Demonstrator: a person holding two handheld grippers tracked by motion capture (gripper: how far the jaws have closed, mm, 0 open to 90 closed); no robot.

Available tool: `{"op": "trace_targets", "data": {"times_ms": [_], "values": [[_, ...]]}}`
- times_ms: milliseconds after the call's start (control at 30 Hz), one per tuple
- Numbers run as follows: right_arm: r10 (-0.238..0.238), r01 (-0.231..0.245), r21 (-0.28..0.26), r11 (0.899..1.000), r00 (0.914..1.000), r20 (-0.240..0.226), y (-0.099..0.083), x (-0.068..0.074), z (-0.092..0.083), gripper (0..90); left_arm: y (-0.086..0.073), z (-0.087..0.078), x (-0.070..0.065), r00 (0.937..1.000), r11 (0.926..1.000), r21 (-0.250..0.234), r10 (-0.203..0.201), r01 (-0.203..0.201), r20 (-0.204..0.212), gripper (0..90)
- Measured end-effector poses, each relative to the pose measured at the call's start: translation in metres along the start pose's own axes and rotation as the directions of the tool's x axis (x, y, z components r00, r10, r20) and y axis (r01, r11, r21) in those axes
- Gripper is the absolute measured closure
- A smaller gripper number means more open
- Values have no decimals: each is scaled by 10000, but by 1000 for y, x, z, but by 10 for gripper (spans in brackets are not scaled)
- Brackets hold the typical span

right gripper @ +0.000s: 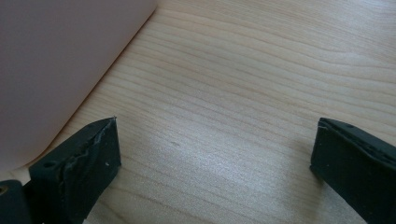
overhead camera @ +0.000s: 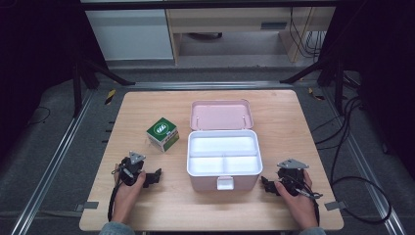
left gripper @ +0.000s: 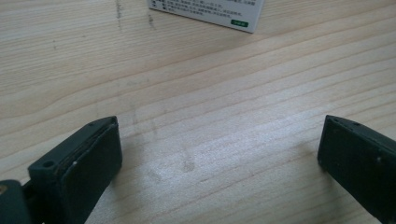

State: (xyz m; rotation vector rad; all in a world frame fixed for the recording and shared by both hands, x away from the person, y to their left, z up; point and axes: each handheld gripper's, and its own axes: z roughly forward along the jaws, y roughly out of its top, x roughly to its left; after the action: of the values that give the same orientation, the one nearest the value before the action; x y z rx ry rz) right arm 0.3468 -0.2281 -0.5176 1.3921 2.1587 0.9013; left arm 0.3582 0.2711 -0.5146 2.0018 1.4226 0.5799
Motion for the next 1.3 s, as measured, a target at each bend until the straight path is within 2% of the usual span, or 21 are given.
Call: {"op": "trace_targets", "data": {"times_ms": [200,233,333,367,433,533,567,600,633,667,700,733,767,800,833,867,900,1033,1133,1200,1300], "values": [[-12,12,-17,10000,10000,-90,0,0,-1,29,-1,-5,-10,9994,9995,-31,303,-303,157,45],[-71,69,-144,9999,9998,-190,-2,1,-3,76,-2,-8,-13,9992,9994,-87,333,-331,207,46],[157,-177,-327,9993,9981,-604,-6,2,-8,90,-5,-20,-25,9981,9985,-341,438,-424,439,48],[128,-164,-426,9990,9963,-847,-8,4,-15,101,-6,-30,-37,9956,9963,-399,777,-757,530,49],[-188,145,-525,9985,9965,-820,-10,7,-24,116,-6,-34,-43,9938,9952,-431,910,-884,633,64],[-326,226,-810,9965,9917,-1246,-13,12,-34,115,-9,-47,-61,9818,9893,-768,1333,-1237,1355,69],[-487,358,-886,9954,9879,-1472,-15,18,-42,138,-10,-52,-72,9653,9863,-855,1561,-1409,2095,74],[-643,491,-975,9940,9852,-1588,-17,22,-45,143,-10,-54,-76,9610,9841,-897,1696,-1533,2185,75],[-643,491,-975,9940,9852,-1588,-17,22,-45,143,-10,-54,-76,9610,9841,-897,1696,-1533,2185,93],[-694,524,-1006,9935,9823,-1740,-17,25,-47,164,-8,-57,-84,9542,9778,-1069,2002,-1802,2221,93],[-981,753,-1158,9904,9737,-2057,-18,33,-51,225,-7,-58,-91,9478,9739,-1291,2133,-1869,2372,132],[-1102,850,-1217,9889,9699,-2174,-18,36,-52,240,-7,-58,-91,9478,9739,-1291,2133,-1869,2372,140],[-1255,965,-1302,9868,9634,-2368,-16,40,-52,267,-4,-58,-101,9416,9723,-1476,2149,-1813,2591,165],[-1255,965,-1302,9868,9634,-2368,-16,40,-52,267,-4,-58,-101,9416,9723,-1476,2149,-1813,2591,176],[-1525,1187,-1406,9829,9530,-2618,-12,47,-50,326,-1,-57,-110,9330,9681,-1624,2301,-1907,2767,184],[-1525,1187,-1406,9829,9530,-2618,-12,47,-50,326,-1,-57,-110,9330,9681,-1624,2301,-1907,2767,206],[-1786,1438,-1429,9792,9453,-2730,-8,54,-47,355,2,-57,-117,9263,9668,-1805,2293,-1810,2991,235],[-2015,1697,-1342,9763,9391,-2782,-5,61,-42,378,6,-52,-124,9200,9611,-1923,2500,-1982,3017,303],[-2012,1712,-1321,9763,9429,-2653,-2,60,-40,399,10,-47,-130,9179,9569,-2045,2614,-2060,2984,354],[-2008,1699,-1383,9757,9458,-2554,2,60,-41,401,12,-45,-132,9120,9570,-2073,2616,-2027,3159,384],[-1997,1664,-1537,9740,9510,-2361,6,61,-42,426,13,-45,-133,9151,9557,-2043,2673,-2118,3020,378]]}}
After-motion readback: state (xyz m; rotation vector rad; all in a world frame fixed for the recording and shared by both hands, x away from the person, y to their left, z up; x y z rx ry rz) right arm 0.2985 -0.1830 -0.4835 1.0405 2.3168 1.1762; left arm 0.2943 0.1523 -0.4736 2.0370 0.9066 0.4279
